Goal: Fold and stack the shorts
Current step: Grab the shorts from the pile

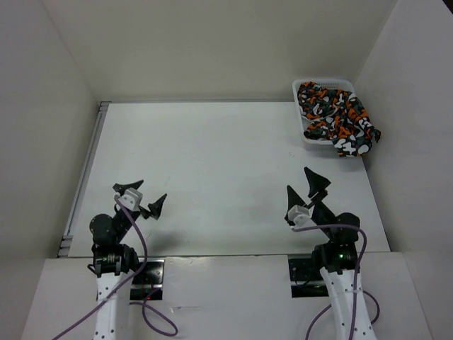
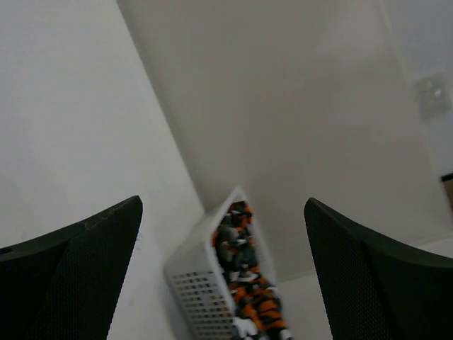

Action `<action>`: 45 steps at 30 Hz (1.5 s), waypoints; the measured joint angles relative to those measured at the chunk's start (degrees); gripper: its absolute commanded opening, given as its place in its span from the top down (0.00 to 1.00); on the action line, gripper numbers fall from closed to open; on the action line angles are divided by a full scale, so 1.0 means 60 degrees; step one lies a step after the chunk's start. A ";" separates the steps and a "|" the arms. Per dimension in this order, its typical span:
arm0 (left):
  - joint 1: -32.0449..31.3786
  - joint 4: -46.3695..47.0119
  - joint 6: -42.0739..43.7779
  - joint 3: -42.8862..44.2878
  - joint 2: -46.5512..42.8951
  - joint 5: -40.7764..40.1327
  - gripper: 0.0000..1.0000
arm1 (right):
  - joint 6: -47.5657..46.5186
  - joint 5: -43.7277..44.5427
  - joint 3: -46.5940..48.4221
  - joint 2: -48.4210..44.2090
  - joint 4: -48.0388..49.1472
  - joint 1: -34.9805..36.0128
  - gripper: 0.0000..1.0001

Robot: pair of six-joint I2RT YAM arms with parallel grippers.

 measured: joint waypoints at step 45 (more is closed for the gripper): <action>-0.2747 -0.5825 0.0011 1.4600 1.7981 -0.4357 0.01 | 1.1074 0.9318 2.1617 2.2728 -0.4357 -0.1341 0.16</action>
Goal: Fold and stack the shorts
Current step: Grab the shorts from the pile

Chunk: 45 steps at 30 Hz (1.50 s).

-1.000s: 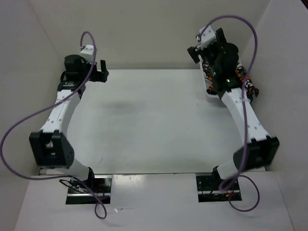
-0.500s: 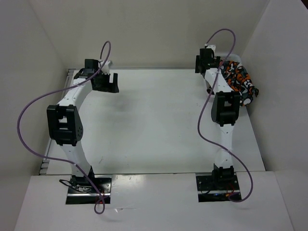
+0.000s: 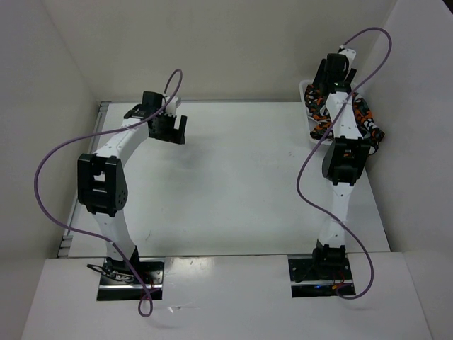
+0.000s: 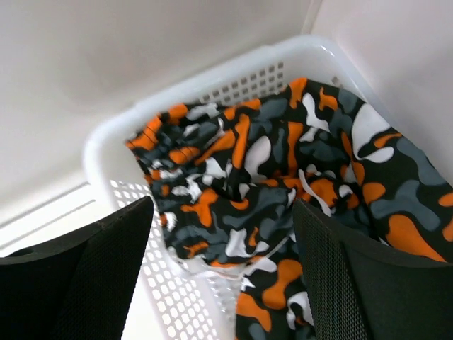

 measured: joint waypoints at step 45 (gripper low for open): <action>-0.0106 -0.0233 0.0000 0.0095 0.0000 -0.0186 0.01 | 0.0033 0.0914 -0.1322 0.0419 -0.0484 0.0215 1.00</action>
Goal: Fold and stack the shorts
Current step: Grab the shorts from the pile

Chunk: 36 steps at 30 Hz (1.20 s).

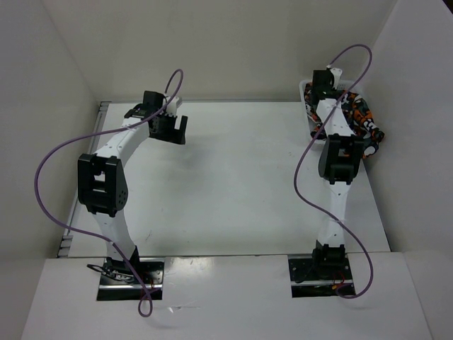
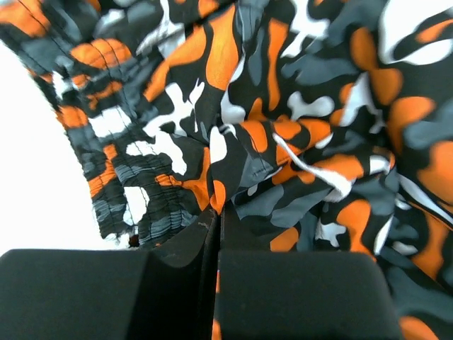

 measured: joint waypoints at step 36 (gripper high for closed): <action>-0.0455 0.0095 0.0000 0.1377 -0.0856 0.1118 0.01 | -0.3286 -0.0667 -0.4040 -0.9821 0.3763 0.2994 1.00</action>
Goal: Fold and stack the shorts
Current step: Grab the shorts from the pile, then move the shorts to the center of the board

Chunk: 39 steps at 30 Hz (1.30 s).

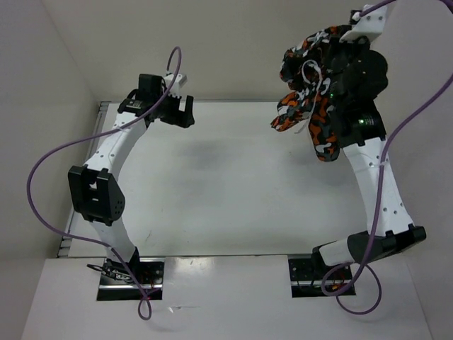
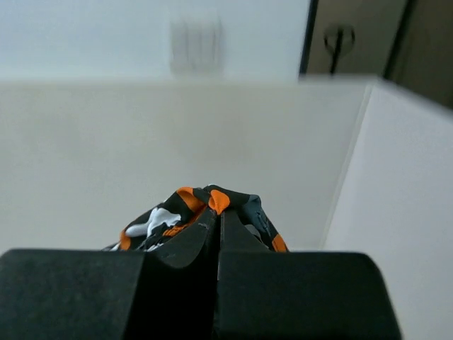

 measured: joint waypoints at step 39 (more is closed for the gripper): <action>0.3002 0.0634 0.0004 -0.5858 -0.5992 -0.3282 0.01 | -0.0142 -0.5246 -0.1617 0.3461 -0.2787 0.5333 0.18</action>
